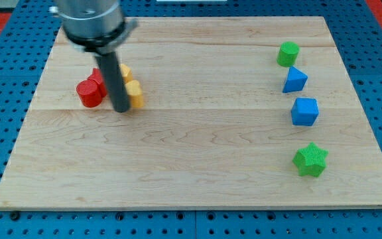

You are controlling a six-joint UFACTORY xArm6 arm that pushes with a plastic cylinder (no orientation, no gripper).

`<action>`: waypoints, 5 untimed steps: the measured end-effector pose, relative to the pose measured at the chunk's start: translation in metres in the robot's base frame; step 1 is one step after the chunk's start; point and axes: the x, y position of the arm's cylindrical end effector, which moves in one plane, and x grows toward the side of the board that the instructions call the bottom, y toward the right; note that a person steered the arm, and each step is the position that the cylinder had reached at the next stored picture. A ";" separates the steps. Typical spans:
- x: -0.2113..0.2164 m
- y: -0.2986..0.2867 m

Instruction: Push the yellow heart to top center

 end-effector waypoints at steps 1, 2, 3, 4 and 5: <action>-0.035 0.006; -0.052 0.040; -0.087 0.068; -0.126 0.052; -0.141 0.007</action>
